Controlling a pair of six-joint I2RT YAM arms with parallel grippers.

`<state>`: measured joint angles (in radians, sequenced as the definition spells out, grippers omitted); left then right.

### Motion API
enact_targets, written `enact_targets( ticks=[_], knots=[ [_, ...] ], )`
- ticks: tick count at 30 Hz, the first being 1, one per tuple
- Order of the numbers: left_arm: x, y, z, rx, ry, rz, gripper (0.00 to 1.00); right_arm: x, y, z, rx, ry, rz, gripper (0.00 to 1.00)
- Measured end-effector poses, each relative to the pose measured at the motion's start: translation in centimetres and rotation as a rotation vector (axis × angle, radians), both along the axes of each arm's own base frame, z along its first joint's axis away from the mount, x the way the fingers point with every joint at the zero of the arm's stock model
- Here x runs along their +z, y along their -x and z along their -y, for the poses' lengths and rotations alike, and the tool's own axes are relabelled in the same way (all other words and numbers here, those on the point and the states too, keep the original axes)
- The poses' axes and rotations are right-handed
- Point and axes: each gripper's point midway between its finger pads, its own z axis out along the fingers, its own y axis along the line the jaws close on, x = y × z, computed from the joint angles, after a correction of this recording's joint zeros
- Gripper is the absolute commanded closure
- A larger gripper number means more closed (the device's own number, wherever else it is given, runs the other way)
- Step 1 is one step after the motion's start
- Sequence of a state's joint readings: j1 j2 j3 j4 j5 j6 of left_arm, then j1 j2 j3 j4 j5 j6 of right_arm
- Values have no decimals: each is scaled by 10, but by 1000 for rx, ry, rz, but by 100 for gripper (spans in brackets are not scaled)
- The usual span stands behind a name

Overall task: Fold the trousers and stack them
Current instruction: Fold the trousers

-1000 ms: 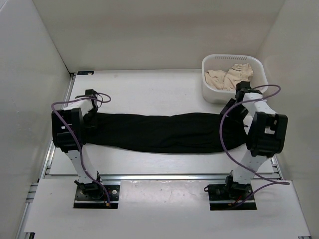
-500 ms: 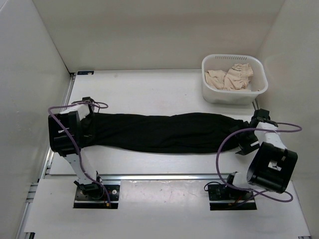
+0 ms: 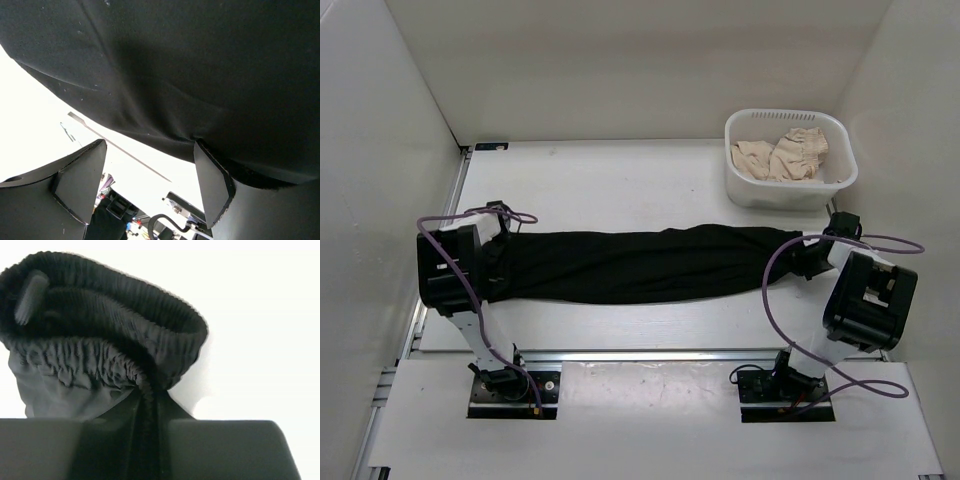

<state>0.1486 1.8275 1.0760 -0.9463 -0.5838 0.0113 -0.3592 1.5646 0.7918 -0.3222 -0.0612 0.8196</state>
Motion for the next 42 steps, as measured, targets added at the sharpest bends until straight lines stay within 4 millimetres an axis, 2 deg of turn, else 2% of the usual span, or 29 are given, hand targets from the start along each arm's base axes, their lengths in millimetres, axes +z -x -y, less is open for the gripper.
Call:
enact_targets(
  ticks=[1,2,5,9,12,14,15,17,18,19,21,23,24,27,31,34,37,42],
  knots=[
    [0,0,0,0,0,-1,18,-2,-3,2,-4,-7,4,98],
    [0,0,0,0,0,0,18,-2,-5,3,-6,-15,8,100],
    [2,-3,3,3,19,18,15,-2,-3,10,-23,-28,12,100],
    [10,-15,7,5,47,87,14,3,15,39,-61,38,-31,100],
    [11,-20,12,0,69,112,14,27,24,59,-52,147,-60,100],
    [4,-19,20,-15,97,94,14,54,15,63,-6,240,-27,100],
    [0,-19,25,-26,112,81,14,68,6,57,38,287,-2,100],
    [-4,-19,33,-70,108,41,15,92,-14,30,163,377,46,100],
    [-4,-19,35,-84,104,30,15,104,-25,8,246,437,66,100],
    [-4,-19,38,-100,102,17,15,113,-33,-19,336,492,87,100],
    [-4,-20,40,-126,90,-16,15,129,-40,-95,546,559,155,100],
    [-4,-22,40,-142,81,-40,15,138,-30,-166,722,607,209,100],
    [-4,-22,40,-147,79,-50,15,140,-22,-196,789,618,224,100],
    [-4,-23,41,-156,73,-68,15,132,-5,-267,929,666,225,100],
    [-3,-24,41,-166,62,-87,15,101,0,-320,1018,740,152,100],
    [-3,-24,41,-174,54,-100,15,90,-2,-360,1056,774,147,100],
    [-3,-25,42,-182,45,-103,15,93,1,-382,1077,785,178,100],
    [-3,-24,43,-188,41,-109,15,110,4,-401,1092,781,245,100]
  ],
)
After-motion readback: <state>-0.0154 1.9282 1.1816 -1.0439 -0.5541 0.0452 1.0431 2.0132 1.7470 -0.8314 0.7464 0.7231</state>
